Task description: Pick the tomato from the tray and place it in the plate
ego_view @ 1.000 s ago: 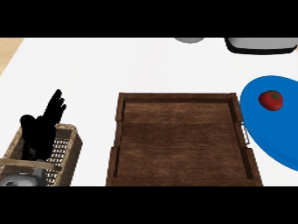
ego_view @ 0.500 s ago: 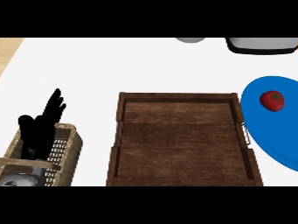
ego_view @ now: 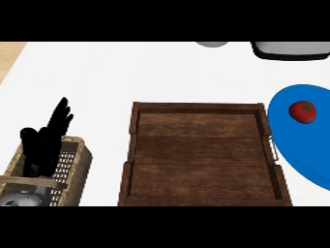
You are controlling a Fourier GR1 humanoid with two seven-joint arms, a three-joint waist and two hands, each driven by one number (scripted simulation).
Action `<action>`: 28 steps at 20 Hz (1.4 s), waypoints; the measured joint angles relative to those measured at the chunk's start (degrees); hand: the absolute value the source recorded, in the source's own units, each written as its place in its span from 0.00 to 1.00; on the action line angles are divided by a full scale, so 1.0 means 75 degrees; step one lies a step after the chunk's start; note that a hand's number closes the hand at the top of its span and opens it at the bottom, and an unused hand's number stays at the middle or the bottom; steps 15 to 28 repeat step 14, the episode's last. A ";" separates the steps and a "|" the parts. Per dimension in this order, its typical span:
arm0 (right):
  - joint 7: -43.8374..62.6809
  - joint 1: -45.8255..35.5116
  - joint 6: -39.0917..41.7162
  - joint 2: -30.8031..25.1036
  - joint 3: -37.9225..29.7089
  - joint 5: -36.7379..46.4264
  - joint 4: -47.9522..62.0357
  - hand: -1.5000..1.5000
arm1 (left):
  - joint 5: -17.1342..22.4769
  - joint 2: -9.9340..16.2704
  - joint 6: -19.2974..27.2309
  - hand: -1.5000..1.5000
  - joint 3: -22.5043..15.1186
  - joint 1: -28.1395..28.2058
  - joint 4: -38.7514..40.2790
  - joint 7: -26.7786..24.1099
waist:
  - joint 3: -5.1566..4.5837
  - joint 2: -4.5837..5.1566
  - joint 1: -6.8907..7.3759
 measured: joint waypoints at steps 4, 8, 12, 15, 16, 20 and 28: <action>-0.0067 -0.0078 -0.0019 -0.0184 -0.0126 -0.0058 0.0328 0.00 | -0.0082 -0.0087 0.0071 0.50 -0.0036 -0.0028 -0.0053 0.0046 | 0.0005 0.0012 0.0027; -0.0142 -0.0012 -0.0230 -0.0327 -0.0290 -0.0149 0.0586 0.00 | -0.0057 -0.0089 0.0010 0.50 0.0015 -0.0008 -0.0021 -0.0063 | 0.0007 0.0017 0.0031; -0.0145 -0.0041 -0.0313 -0.0482 -0.0328 -0.0142 0.0731 0.00 | -0.0124 -0.0154 0.0041 0.50 -0.0006 -0.0097 0.0094 -0.0108 | 0.0022 0.0018 0.0034; -0.0139 -0.0002 -0.0325 -0.0576 -0.0340 -0.0134 0.0806 0.00 | -0.0060 -0.0120 -0.0036 0.50 0.0030 -0.0054 0.0059 -0.0150 | 0.0020 0.0019 0.0048; -0.0139 -0.0002 -0.0325 -0.0576 -0.0340 -0.0134 0.0806 0.00 | -0.0060 -0.0120 -0.0036 0.50 0.0030 -0.0054 0.0059 -0.0150 | 0.0020 0.0019 0.0048; -0.0139 -0.0002 -0.0325 -0.0576 -0.0340 -0.0134 0.0806 0.00 | -0.0060 -0.0120 -0.0036 0.50 0.0030 -0.0054 0.0059 -0.0150 | 0.0020 0.0019 0.0048; -0.0139 -0.0002 -0.0325 -0.0576 -0.0340 -0.0134 0.0806 0.00 | -0.0060 -0.0120 -0.0036 0.50 0.0030 -0.0054 0.0059 -0.0150 | 0.0020 0.0019 0.0048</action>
